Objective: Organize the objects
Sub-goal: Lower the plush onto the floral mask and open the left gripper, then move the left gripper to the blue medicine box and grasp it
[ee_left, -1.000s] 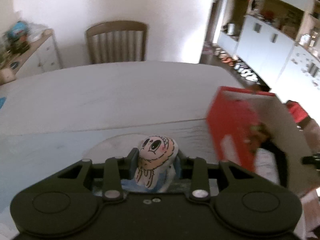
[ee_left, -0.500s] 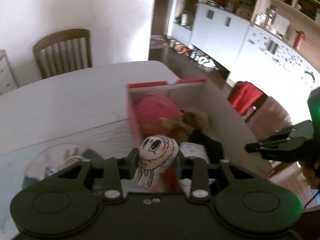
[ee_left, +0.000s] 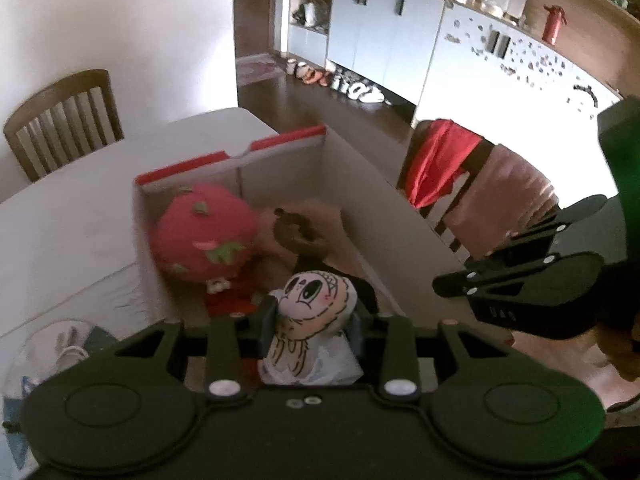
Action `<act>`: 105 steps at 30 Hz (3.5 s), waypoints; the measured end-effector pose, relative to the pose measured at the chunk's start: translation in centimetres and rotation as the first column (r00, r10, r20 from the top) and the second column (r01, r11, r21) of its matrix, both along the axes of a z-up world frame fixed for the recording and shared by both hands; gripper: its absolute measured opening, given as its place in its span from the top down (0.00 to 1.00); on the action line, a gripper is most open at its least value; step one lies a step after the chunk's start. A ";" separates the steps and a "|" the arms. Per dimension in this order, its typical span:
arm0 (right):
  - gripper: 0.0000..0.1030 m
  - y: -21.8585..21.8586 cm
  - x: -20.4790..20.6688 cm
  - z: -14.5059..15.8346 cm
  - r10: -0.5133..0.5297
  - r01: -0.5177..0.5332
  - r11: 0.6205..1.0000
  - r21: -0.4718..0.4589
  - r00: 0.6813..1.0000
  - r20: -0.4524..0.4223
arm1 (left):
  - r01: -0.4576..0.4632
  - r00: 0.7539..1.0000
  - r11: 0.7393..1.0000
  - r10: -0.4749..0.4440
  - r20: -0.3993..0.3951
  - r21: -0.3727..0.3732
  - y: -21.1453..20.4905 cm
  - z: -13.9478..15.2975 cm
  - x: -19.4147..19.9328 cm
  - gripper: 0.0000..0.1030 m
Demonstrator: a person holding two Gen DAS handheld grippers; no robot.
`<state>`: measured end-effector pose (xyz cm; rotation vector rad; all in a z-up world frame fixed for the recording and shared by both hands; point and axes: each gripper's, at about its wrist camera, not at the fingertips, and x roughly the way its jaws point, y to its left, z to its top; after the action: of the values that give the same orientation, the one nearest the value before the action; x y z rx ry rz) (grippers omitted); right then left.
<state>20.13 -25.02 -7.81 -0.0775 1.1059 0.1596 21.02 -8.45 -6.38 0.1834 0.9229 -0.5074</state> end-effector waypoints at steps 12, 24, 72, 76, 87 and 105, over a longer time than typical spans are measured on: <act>0.95 -0.2 0.0 0.1 0.007 -0.007 1.000 0.010 1.000 -0.005 | 0.031 0.998 0.998 -0.028 -0.054 0.054 -2.1 -3.3 0.8 0.67; 0.95 -0.2 0.1 0.1 0.007 -0.007 1.000 0.009 1.000 -0.004 | 0.026 0.995 0.997 -0.018 -0.096 0.078 -2.3 -5.4 1.3 0.67; 0.95 -0.2 0.0 -0.1 0.001 -0.001 1.000 0.002 1.000 -0.005 | -0.091 0.996 0.993 0.089 -0.020 -0.079 3.6 0.8 -1.2 0.10; 0.95 -0.4 -0.1 -0.2 0.000 0.000 1.000 0.001 1.000 -0.006 | -0.142 0.990 0.985 0.142 -0.003 -0.096 5.8 1.6 -1.4 0.05; 0.95 -0.9 -0.3 -0.1 -0.005 0.005 1.000 -0.003 1.000 -0.008 | -0.345 0.934 0.936 0.350 0.072 -0.072 15.1 3.0 -2.0 0.01; 0.95 0.3 -0.1 -0.1 -0.040 0.039 0.998 -0.049 0.999 -0.018 | -0.510 0.860 0.859 0.508 0.059 0.042 24.4 -2.5 0.0 0.02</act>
<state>20.03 -24.72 -7.88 -0.0981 1.1298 0.0984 20.99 15.92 -8.90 -0.0046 0.8980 0.0175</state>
